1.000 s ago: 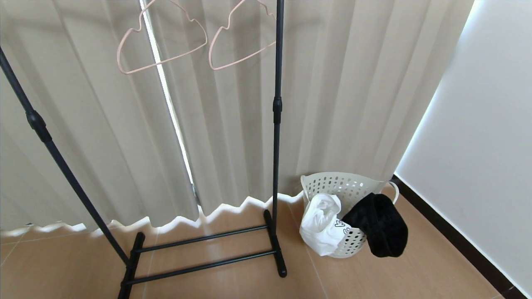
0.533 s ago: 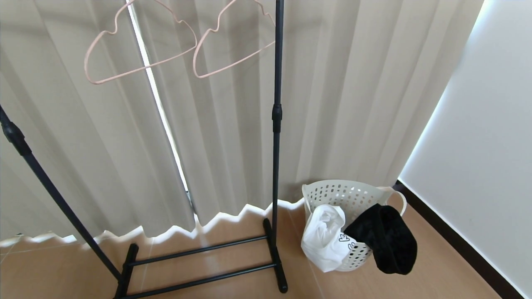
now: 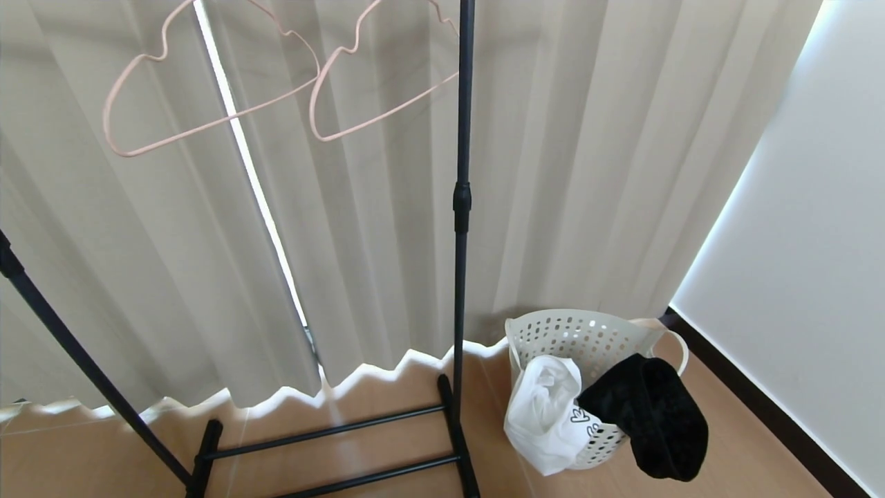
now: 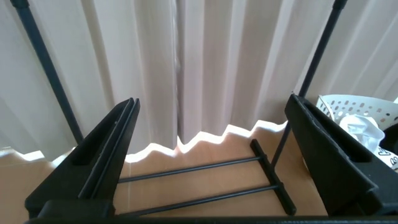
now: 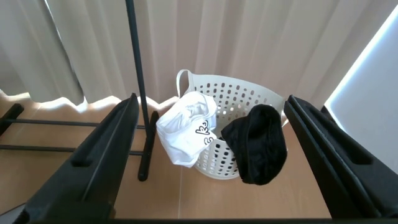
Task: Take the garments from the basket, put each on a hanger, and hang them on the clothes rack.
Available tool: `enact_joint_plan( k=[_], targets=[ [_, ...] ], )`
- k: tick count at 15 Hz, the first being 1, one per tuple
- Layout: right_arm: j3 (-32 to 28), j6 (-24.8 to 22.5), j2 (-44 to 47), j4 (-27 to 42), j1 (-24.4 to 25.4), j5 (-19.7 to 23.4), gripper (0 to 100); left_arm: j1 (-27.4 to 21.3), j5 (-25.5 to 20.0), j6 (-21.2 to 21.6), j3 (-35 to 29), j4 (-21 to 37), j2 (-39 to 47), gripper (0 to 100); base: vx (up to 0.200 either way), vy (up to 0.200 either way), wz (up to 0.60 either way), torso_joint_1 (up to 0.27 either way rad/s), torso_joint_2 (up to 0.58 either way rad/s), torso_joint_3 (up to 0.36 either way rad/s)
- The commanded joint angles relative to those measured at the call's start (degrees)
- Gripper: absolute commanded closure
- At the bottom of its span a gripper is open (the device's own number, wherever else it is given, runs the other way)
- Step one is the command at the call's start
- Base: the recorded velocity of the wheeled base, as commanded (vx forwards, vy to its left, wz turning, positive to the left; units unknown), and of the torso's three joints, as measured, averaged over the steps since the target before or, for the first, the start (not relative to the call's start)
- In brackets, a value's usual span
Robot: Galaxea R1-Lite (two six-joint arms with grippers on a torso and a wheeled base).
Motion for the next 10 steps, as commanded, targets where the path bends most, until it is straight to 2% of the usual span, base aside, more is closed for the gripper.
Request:
enact_joint_plan(
  k=[1,10],
  targets=[
    [0.0,0.0,0.0,0.0,0.0,0.0,0,0.0,0.0,0.0,0.0,0.0,0.0,0,0.2,0.0,0.0,0.007,-0.01,-0.002],
    [0.0,0.1,0.0,0.0,0.0,0.0,0,0.0,0.0,-0.2,0.0,0.0,0.0,0,0.0,0.0,0.0,-0.001,0.0,-0.009]
  ],
)
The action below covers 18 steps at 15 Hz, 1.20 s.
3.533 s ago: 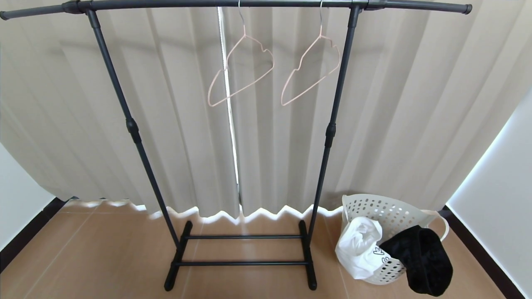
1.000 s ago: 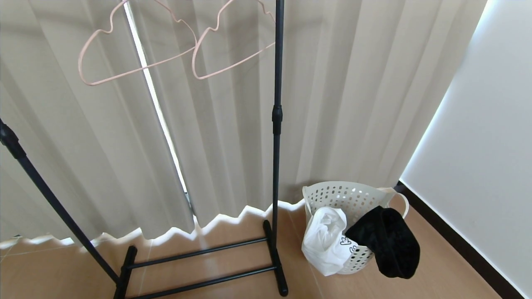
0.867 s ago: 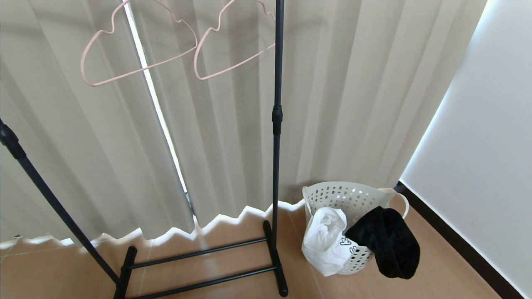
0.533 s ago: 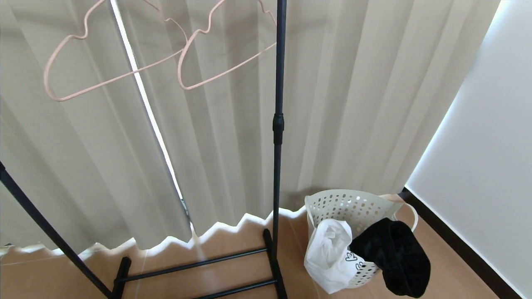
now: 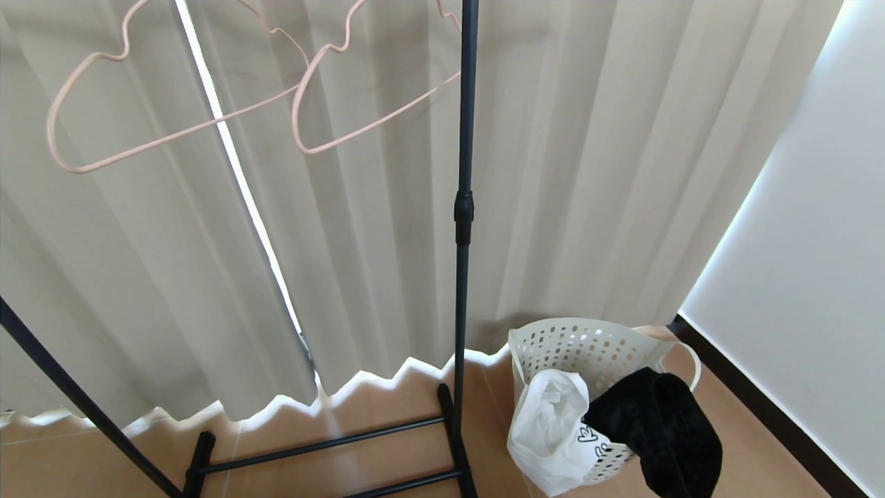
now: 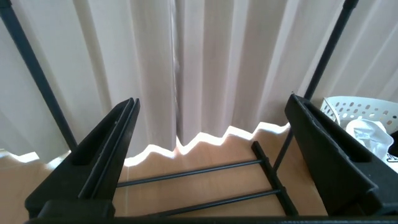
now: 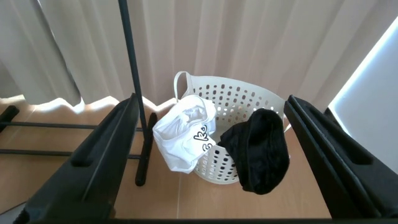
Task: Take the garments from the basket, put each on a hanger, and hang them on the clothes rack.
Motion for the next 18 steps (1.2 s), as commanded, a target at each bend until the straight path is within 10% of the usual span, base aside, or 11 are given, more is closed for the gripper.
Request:
enact_joint_plan(
  k=[1,18],
  targets=[
    [0.0,0.0,0.0,0.0,0.0,0.0,0,0.0,0.0,-0.1,0.0,0.0,0.0,0,0.0,0.0,0.0,-0.002,0.0,-0.139],
    [0.0,0.0,0.0,0.0,0.0,0.0,0,0.0,0.2,-0.5,0.0,0.0,0.0,0,0.0,0.0,0.0,0.001,0.0,-0.195]
  ],
)
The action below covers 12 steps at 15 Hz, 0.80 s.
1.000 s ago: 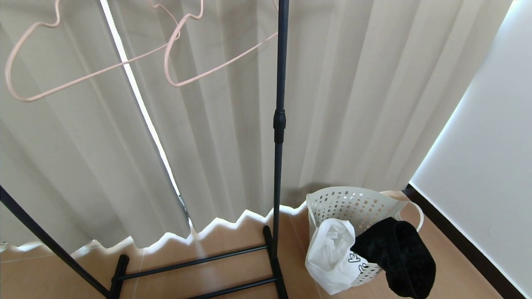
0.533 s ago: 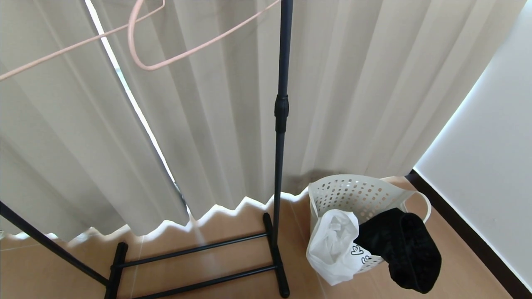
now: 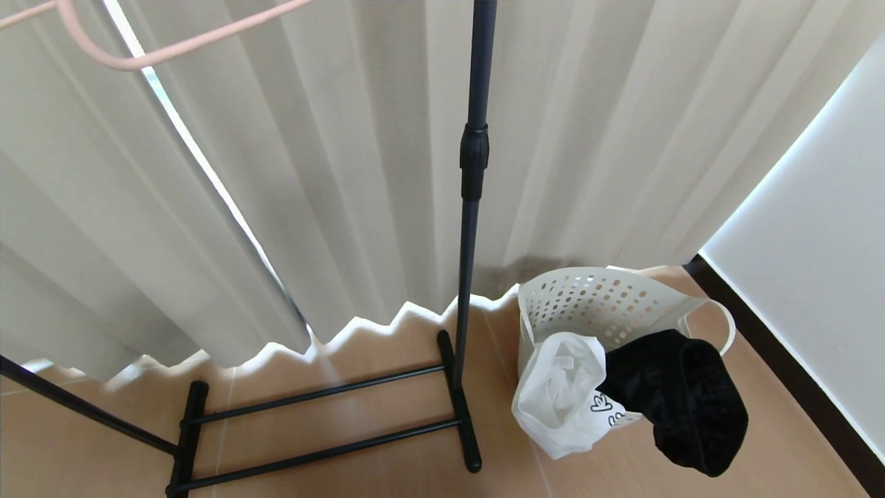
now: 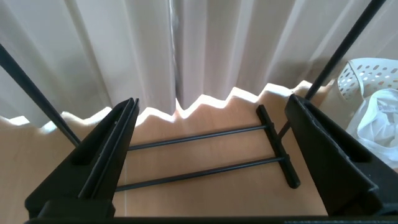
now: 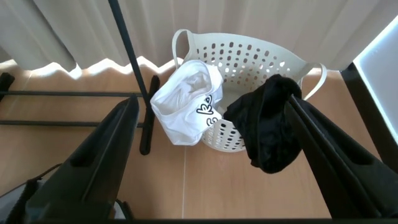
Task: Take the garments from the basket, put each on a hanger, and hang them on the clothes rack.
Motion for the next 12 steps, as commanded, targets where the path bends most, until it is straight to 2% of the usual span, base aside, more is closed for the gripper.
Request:
enact_joint_plan(
  k=[1,10,12],
  targets=[
    [0.0,0.0,0.0,0.0,0.0,0.0,0,0.0,0.0,0.0,0.0,0.0,0.0,0,0.0,0.0,0.0,0.002,0.0,-0.198],
    [-0.1,-1.7,0.0,0.3,0.0,0.5,0,0.0,0.0,0.0,0.0,-0.1,0.0,0,0.0,0.0,0.0,0.0,0.0,-0.197],
    [-0.2,-1.8,2.3,0.5,0.7,0.7,0,-0.1,0.0,0.3,0.0,0.0,0.0,0,0.0,0.0,0.0,0.005,0.0,-0.195]
  ],
)
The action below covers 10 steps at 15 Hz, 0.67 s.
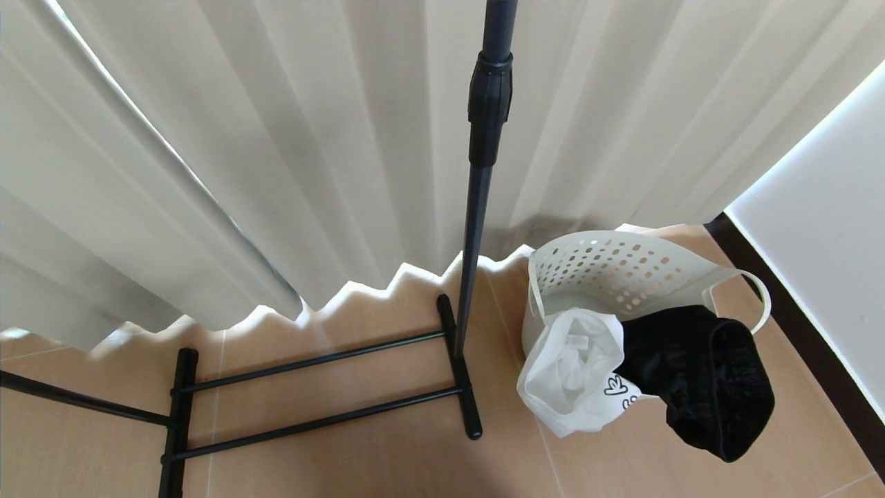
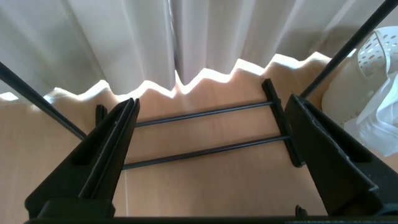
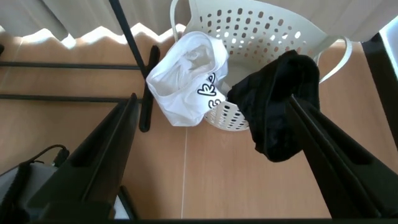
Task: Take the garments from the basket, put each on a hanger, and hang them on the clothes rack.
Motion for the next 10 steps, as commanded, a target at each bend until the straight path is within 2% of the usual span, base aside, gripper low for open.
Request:
enact_joint_plan(
  k=[1,4,5,6,7,8,10],
  targets=[
    [0.0,-0.1,6.3,0.1,1.6,0.0,0,-0.1,0.0,0.0,0.0,0.0,0.0,0,0.0,0.0,0.0,0.007,0.0,-0.134],
    [-0.1,-0.5,29.2,-1.1,7.0,-0.1,0,0.0,0.2,-0.1,0.0,-0.1,0.0,0,0.0,0.0,0.0,0.002,0.0,-0.024],
    [-0.1,-0.6,30.8,-1.6,7.5,-0.1,0,0.0,0.2,-0.1,0.0,-0.1,0.0,0,0.0,0.0,0.0,0.0,0.0,0.0],
    [-1.0,-1.0,43.4,-7.5,10.3,-0.6,0,0.0,0.2,-0.1,0.0,-0.1,0.0,0,0.0,0.0,0.0,0.0,0.0,0.0],
    [-2.6,-2.0,50.5,-11.3,10.8,-1.5,0,0.0,0.3,-0.1,0.0,-0.1,0.0,0,0.0,0.0,0.0,0.0,0.0,0.0],
    [-6.2,-5.5,60.7,-15.7,11.8,-5.0,0,0.0,0.3,-0.2,0.0,-0.1,0.0,0,0.0,0.0,0.0,0.0,0.0,0.0],
    [-14.8,-12.3,74.1,-18.8,14.9,-11.6,0,0.0,0.3,-0.1,0.0,-0.1,0.0,0,0.0,0.0,0.0,0.0,0.0,0.0]
  ],
)
